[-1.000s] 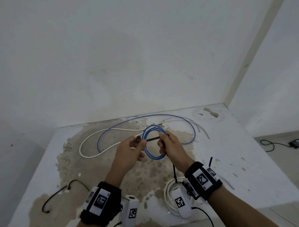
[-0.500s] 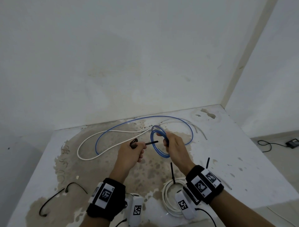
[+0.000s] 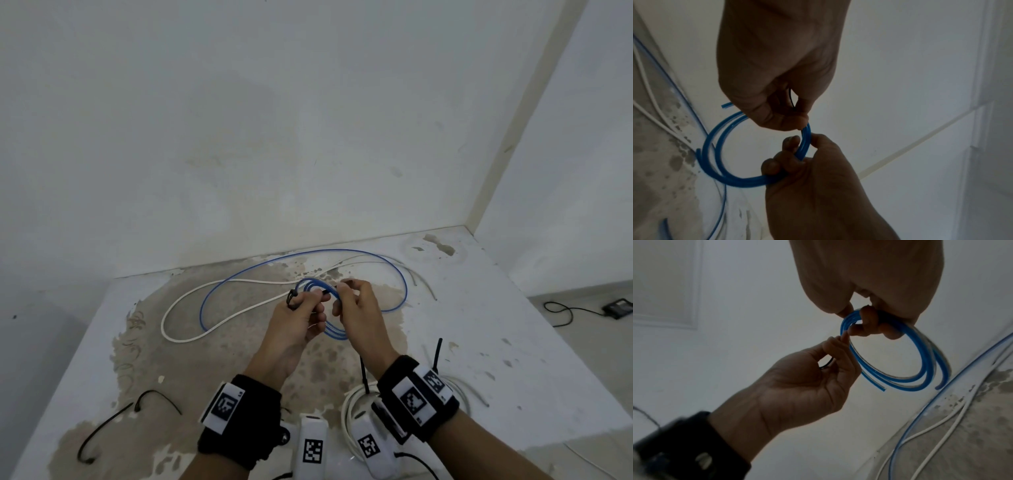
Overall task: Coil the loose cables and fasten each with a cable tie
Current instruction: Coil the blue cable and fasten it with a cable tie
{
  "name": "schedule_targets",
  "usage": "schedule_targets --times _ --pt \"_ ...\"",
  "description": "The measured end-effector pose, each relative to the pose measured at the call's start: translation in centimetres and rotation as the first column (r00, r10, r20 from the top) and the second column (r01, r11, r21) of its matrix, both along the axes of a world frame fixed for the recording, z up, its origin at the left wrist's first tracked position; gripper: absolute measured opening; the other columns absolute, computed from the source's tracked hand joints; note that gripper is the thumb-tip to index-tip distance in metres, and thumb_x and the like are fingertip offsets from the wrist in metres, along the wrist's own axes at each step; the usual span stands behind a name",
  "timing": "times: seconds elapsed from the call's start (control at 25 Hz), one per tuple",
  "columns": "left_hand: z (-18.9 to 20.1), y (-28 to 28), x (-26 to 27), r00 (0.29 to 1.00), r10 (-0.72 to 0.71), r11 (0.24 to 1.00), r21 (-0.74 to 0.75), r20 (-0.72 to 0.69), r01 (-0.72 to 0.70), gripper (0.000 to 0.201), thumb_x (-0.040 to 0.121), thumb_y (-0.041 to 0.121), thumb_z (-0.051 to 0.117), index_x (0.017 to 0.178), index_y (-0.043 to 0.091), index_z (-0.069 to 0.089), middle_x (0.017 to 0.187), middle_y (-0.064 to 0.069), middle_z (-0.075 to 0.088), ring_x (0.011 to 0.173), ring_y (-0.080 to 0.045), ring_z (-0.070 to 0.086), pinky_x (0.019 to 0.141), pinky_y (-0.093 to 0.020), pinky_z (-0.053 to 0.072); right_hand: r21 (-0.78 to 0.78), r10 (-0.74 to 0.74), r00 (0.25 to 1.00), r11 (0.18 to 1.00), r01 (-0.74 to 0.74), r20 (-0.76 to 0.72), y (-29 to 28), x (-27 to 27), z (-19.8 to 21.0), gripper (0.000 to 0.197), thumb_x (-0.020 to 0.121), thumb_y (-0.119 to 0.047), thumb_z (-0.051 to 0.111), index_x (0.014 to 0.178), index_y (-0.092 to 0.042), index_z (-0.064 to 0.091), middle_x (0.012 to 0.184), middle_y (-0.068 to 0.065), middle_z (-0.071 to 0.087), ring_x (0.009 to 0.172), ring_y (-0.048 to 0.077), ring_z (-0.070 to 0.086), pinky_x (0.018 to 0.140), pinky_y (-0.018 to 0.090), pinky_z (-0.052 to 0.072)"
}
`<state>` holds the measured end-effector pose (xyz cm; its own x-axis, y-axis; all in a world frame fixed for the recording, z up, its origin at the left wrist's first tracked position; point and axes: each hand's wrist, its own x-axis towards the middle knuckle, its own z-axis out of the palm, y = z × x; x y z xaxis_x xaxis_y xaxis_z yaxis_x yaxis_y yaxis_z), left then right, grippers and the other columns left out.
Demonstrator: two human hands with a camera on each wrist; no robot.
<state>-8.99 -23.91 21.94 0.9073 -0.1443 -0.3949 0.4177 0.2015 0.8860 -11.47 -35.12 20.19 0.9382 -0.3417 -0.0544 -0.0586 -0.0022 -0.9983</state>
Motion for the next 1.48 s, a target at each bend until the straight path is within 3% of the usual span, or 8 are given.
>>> schedule_targets --times 0.12,0.28,0.36,0.48,0.64,0.88,1.16,1.48 --pt "0.0 0.0 0.1 0.999 -0.029 1.0 -0.003 0.014 0.029 0.022 0.096 0.02 0.059 0.097 0.002 0.073 0.064 0.002 0.057 0.055 -0.007 0.055 0.053 -0.019 0.05 -0.104 0.02 0.999 0.994 -0.016 0.043 -0.3 0.4 -0.3 0.028 0.106 -0.025 0.042 0.101 -0.014 0.067 0.08 -0.008 0.062 0.067 0.003 0.052 0.066 0.021 0.041" --pt "-0.3 0.5 0.0 0.982 -0.109 0.968 0.24 0.156 0.069 0.028 0.097 0.026 0.056 0.103 0.004 0.071 0.076 -0.005 0.07 0.061 -0.012 0.064 0.058 -0.021 0.053 -0.17 -0.106 0.993 0.979 0.114 0.055 -0.6 0.8 -1.4 0.028 0.104 -0.023 0.047 0.113 -0.016 0.074 0.11 -0.004 0.071 0.108 0.011 0.06 0.086 0.016 0.044" --pt "-0.6 0.8 -0.1 0.945 -0.132 0.935 0.355 0.298 0.019 0.026 0.099 0.026 0.054 0.107 0.007 0.07 0.081 -0.009 0.073 0.065 -0.014 0.068 0.06 -0.022 0.055 -0.174 -0.139 0.989 0.974 0.144 0.041 -0.7 0.9 -1.9 0.026 0.103 -0.018 0.05 0.114 -0.013 0.073 0.112 0.0 0.073 0.11 0.012 0.062 0.087 0.011 0.045" --pt "-0.7 1.1 -0.6 0.869 -0.192 0.88 0.472 0.457 -0.054 0.023 0.1 0.024 0.05 0.109 0.013 0.068 0.077 -0.005 0.072 0.066 -0.012 0.067 0.062 -0.023 0.057 -0.194 -0.143 0.988 0.969 0.152 0.057 -0.6 0.8 -2.4 0.028 0.102 -0.018 0.05 0.123 -0.019 0.069 0.117 0.0 0.07 0.105 0.003 0.061 0.095 0.023 0.05" --pt "-0.8 1.3 -0.5 0.787 -0.281 0.792 0.596 0.549 -0.133 0.026 0.1 0.029 0.049 0.111 0.02 0.071 0.081 -0.001 0.067 0.065 -0.011 0.065 0.063 -0.031 0.058 -0.352 -0.018 0.992 0.934 0.062 0.126 -0.2 0.5 -2.7 0.034 0.105 -0.024 0.046 0.135 -0.031 0.06 0.107 -0.002 0.058 0.089 0.003 0.057 0.079 0.028 0.051" --pt "0.4 1.7 -0.2 0.841 -0.126 0.912 0.395 0.527 -0.11 0.017 0.096 0.016 0.058 0.109 0.017 0.07 0.091 -0.006 0.069 0.064 -0.018 0.071 0.062 -0.027 0.06 -0.518 0.068 0.981 0.854 0.037 0.182 -0.4 0.4 -1.4 0.033 0.105 -0.024 0.049 0.134 -0.031 0.061 0.09 -0.015 0.042 0.069 0.0 0.048 0.058 0.02 0.038" --pt "1.4 0.8 -0.4 0.872 -0.082 0.956 0.286 0.482 -0.068 0.015 0.095 0.016 0.06 0.106 0.014 0.069 0.095 -0.006 0.069 0.065 -0.02 0.072 0.063 -0.026 0.06 -0.565 0.108 0.966 0.824 0.046 0.236 -0.7 0.6 -0.6 0.03 0.102 -0.021 0.054 0.127 -0.029 0.067 0.097 -0.002 0.053 0.08 0.009 0.055 0.065 0.033 0.051" --pt "1.5 0.5 -0.2 0.88 -0.064 0.956 0.283 0.47 -0.082 0.016 0.095 0.018 0.061 0.107 0.016 0.07 0.094 -0.006 0.07 0.065 -0.022 0.073 0.061 -0.026 0.059 -0.525 0.085 0.963 0.849 0.065 0.256 -0.9 0.8 -0.5 0.029 0.102 -0.024 0.051 0.125 -0.028 0.068 0.1 -0.002 0.053 0.084 0.008 0.058 0.067 0.032 0.052"
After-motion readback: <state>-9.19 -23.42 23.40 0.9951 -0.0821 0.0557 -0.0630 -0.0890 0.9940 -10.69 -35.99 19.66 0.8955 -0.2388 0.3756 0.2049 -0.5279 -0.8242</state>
